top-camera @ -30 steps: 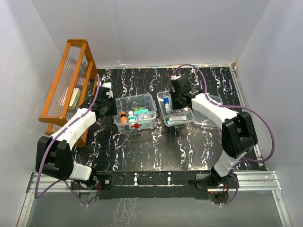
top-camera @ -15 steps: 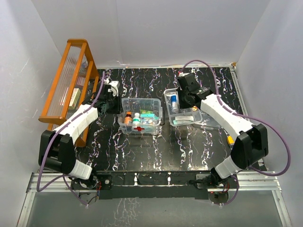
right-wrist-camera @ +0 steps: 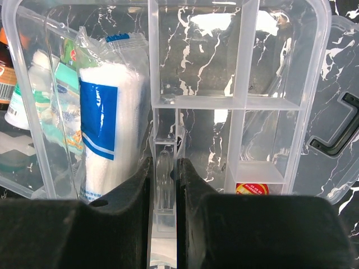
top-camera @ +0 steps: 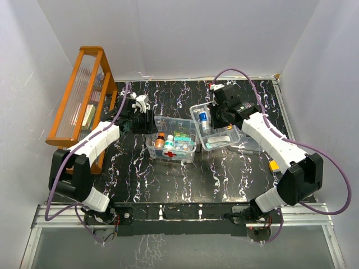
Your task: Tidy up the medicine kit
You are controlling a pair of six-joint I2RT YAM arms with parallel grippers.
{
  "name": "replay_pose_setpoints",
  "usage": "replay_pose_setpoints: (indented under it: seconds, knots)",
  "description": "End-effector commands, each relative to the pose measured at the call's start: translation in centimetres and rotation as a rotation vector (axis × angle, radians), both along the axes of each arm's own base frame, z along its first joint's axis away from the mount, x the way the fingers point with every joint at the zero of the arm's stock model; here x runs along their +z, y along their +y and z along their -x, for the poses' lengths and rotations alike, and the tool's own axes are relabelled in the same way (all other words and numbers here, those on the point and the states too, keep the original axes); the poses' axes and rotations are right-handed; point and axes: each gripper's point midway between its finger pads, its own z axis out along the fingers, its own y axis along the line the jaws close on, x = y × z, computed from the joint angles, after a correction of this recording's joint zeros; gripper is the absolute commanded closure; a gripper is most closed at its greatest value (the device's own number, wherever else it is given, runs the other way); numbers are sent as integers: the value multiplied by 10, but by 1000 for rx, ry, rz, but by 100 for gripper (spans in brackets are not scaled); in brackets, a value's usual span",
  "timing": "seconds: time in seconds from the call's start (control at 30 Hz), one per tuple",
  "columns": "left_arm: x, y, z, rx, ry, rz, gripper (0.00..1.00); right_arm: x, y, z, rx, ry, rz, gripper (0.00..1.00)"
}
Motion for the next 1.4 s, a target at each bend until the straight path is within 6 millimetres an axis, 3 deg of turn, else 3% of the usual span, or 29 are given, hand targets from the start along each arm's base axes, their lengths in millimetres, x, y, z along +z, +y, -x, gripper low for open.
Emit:
replay_pose_setpoints:
  seconds: [0.0,0.13,0.27,0.47,0.73,0.8,1.03,1.37]
  knots:
    - [28,8,-11,86,-36,-24,35,43,10,-15,62,-143,-43,100]
    - [48,12,-13,129,-55,-23,23,58,17,-22,112,-170,-45,100]
    - [86,13,-11,183,-111,36,19,71,27,-35,162,-195,-44,100]
    - [124,30,3,289,-174,55,19,68,47,-49,252,-166,-23,100]
    - [165,46,31,325,-312,106,16,50,74,-46,440,-117,34,100]
    - [171,46,37,315,-311,111,16,39,84,-45,504,-99,50,100]
    - [177,52,53,342,-300,125,15,39,112,-40,692,-90,65,100]
    - [198,66,62,405,-352,131,15,21,159,-19,904,-66,118,100]
